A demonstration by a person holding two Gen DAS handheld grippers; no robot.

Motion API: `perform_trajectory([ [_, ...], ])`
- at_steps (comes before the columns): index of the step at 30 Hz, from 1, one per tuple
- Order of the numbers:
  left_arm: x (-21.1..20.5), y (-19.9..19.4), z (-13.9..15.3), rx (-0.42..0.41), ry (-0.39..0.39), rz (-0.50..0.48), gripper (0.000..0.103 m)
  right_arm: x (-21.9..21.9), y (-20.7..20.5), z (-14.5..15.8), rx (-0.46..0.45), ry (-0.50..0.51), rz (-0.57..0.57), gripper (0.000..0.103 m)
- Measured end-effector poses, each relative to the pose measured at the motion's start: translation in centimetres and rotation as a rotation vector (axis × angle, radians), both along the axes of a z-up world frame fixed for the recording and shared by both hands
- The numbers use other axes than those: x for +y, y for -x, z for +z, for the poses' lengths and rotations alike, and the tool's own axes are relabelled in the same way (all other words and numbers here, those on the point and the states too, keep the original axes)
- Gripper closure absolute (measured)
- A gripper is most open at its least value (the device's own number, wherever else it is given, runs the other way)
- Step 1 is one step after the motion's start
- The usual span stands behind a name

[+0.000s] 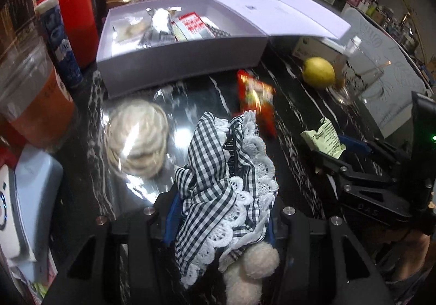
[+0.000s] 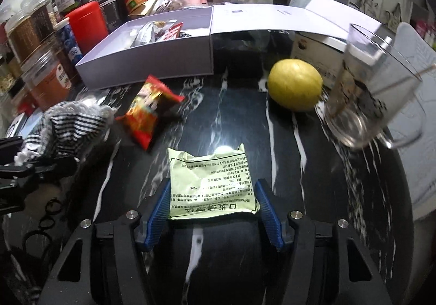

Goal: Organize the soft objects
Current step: 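Grasp the green paper packet with the right gripper while the left gripper holds the pouch, then lift the green packet and gingham pouch with both grippers toward the box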

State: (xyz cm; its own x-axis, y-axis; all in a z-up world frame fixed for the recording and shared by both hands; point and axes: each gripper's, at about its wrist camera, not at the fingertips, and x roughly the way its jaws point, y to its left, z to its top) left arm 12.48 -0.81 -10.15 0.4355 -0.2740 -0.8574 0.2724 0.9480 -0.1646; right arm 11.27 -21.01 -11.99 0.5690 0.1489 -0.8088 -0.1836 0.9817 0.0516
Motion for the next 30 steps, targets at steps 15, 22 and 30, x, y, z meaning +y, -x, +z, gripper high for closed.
perform_trajectory([
  [15,-1.4,0.9,-1.6,-0.043,-0.092,-0.038,0.054,-0.2,2.0,0.6,0.002,-0.054,-0.010,0.042],
  [22,-2.1,1.1,-1.7,-0.080,-0.139,-0.047,0.053,0.1,2.4,0.5,0.003,-0.075,-0.002,0.042],
  [30,-1.4,1.6,-1.0,-0.049,-0.068,-0.037,0.054,0.2,2.9,0.6,0.002,-0.117,0.006,0.042],
])
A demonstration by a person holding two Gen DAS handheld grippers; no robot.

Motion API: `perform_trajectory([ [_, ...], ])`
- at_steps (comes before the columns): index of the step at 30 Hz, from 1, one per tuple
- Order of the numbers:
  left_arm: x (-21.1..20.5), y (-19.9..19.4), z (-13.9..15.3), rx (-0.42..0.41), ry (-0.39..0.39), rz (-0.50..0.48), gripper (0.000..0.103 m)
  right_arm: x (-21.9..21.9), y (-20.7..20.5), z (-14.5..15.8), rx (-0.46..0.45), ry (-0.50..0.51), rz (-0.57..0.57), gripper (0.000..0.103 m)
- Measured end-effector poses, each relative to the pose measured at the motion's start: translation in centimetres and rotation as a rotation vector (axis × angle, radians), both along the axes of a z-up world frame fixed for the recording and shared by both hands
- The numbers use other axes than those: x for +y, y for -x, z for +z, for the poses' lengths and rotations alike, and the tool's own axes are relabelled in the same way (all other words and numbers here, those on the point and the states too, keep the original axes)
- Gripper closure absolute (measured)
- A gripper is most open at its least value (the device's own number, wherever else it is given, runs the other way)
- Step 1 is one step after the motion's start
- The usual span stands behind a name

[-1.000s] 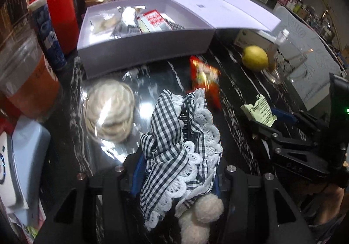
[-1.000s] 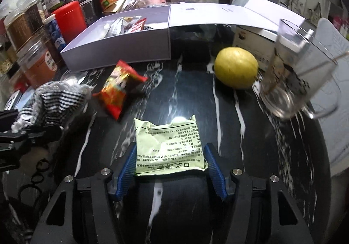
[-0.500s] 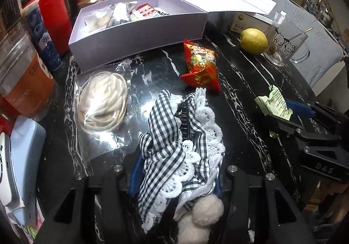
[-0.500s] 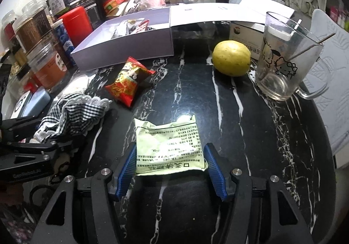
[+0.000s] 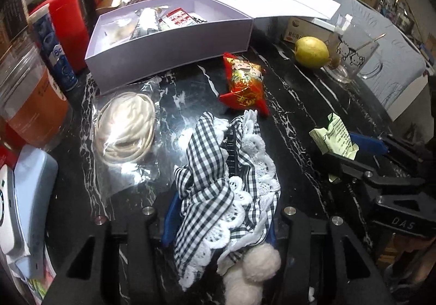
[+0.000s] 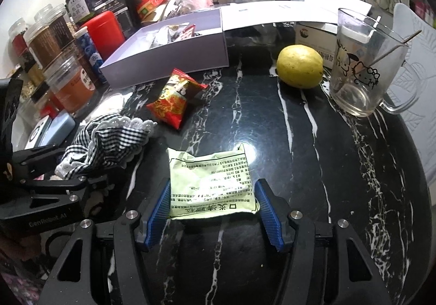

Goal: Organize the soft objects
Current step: 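Lift the green packet and gingham pouch with both grippers toward the box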

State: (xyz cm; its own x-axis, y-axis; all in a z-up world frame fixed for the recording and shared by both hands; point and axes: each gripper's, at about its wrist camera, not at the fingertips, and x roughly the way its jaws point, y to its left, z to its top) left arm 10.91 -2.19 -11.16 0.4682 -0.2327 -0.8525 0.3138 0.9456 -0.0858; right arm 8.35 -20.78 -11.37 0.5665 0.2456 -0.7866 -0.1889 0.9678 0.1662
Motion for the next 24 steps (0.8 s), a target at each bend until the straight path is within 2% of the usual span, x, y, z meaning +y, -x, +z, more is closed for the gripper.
perform_trajectory([
  [11,-0.1,2.6,1.9,-0.048,0.031,-0.019,0.054,0.5,2.3,1.5,-0.057,0.014,0.013,0.042],
  [14,-0.2,3.1,2.8,-0.065,0.048,-0.026,0.054,0.8,3.0,2.0,-0.066,-0.008,0.034,0.042],
  [24,0.3,4.1,5.6,-0.134,0.084,-0.006,0.054,1.8,4.6,5.0,-0.147,-0.015,0.094,0.042],
])
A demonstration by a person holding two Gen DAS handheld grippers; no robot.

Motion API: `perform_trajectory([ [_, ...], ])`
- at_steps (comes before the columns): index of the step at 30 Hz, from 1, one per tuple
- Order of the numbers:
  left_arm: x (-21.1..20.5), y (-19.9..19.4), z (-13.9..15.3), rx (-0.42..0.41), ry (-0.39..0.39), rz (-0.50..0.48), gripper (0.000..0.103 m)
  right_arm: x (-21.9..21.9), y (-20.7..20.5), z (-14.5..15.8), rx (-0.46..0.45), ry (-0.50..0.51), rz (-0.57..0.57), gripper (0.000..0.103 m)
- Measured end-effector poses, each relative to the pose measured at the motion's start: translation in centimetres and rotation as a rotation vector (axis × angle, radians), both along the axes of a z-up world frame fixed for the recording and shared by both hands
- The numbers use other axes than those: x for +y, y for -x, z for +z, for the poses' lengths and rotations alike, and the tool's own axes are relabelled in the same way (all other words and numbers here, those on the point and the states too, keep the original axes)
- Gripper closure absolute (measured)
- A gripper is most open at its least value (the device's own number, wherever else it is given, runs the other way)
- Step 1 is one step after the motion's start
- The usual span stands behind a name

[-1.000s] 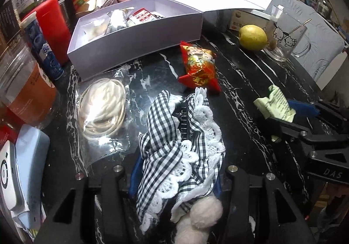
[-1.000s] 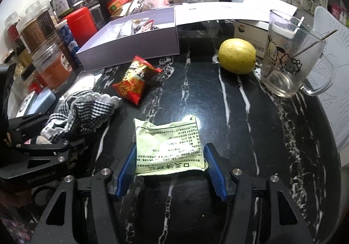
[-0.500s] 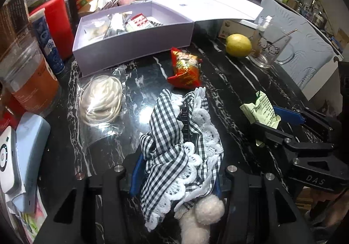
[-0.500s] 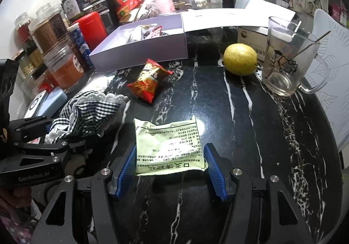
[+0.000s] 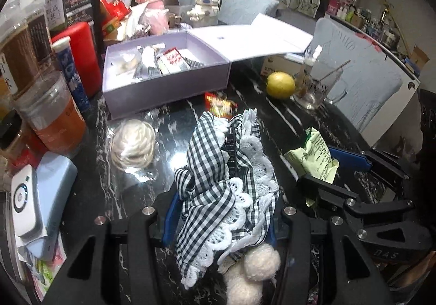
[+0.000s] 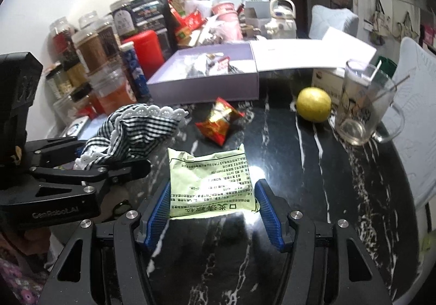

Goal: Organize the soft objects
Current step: 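Lift the green packet and gingham pouch with both grippers toward the box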

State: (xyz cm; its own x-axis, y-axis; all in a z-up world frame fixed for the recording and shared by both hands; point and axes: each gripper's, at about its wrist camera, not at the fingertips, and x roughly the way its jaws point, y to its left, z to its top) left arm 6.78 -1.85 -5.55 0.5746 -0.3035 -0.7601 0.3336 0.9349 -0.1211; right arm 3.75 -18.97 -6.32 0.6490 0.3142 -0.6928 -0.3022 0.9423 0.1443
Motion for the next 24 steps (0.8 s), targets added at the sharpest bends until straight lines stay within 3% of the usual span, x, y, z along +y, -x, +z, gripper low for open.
perform_trajectory([
  [9,1.1,-1.3,3.2,-0.082,0.041,0.036,0.054,-0.1,-0.2,3.1,-0.074,-0.029,0.033,0.042],
  [24,1.1,-4.9,8.5,-0.213,0.041,0.019,0.054,-0.1,-5.1,8.4,-0.169,-0.057,0.083,0.042],
])
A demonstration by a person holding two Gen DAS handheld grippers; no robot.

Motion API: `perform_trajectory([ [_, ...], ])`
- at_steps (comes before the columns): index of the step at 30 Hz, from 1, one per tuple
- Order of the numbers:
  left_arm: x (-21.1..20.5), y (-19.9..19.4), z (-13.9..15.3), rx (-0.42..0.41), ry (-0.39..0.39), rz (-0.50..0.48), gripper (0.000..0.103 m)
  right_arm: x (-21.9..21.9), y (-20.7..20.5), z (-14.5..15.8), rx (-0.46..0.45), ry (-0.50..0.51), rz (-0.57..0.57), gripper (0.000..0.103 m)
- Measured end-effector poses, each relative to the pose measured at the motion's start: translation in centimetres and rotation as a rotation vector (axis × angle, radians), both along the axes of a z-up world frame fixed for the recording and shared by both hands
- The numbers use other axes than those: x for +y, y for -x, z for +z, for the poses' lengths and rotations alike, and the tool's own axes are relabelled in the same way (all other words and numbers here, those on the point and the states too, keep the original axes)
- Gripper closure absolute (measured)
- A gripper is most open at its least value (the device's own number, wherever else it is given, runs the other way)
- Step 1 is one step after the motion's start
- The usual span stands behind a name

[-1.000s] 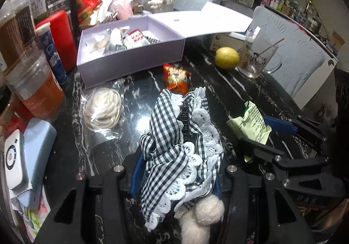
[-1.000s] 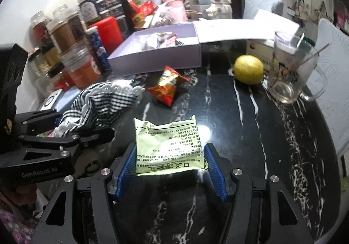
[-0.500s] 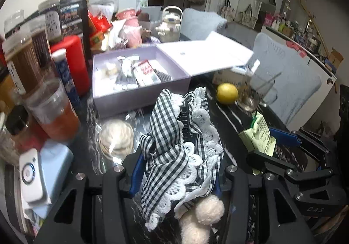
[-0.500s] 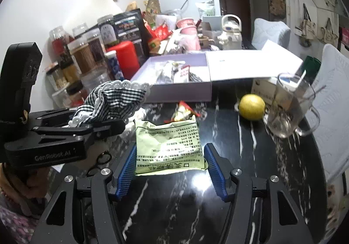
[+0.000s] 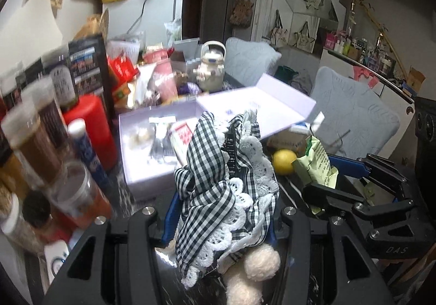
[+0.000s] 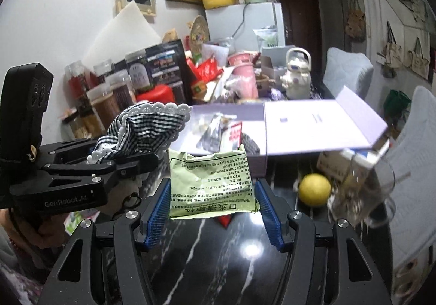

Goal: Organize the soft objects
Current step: 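Lift the green packet and gingham pouch with both grippers toward the box, then carry the green packet and gingham pouch over the open white box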

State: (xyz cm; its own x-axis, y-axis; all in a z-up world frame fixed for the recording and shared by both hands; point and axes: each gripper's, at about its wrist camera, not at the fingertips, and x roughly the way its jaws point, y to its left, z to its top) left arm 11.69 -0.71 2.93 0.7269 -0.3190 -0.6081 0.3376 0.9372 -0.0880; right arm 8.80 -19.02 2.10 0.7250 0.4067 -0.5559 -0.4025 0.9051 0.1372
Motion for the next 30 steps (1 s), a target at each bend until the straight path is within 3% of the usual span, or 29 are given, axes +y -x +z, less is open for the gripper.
perform_trajectory([
  [3,0.0,-1.0,1.0,-0.024,0.009,-0.003,0.054,-0.2,-1.2,0.9,0.001,-0.028,0.045,0.042],
  [20,0.6,-7.3,4.0,-0.158,-0.001,0.070,0.054,0.6,-8.0,4.3,-0.104,0.026,0.050,0.042],
  [30,1.1,-12.5,4.1,-0.167,0.032,0.112,0.054,1.1,-13.4,4.7,-0.125,0.008,0.031,0.042],
])
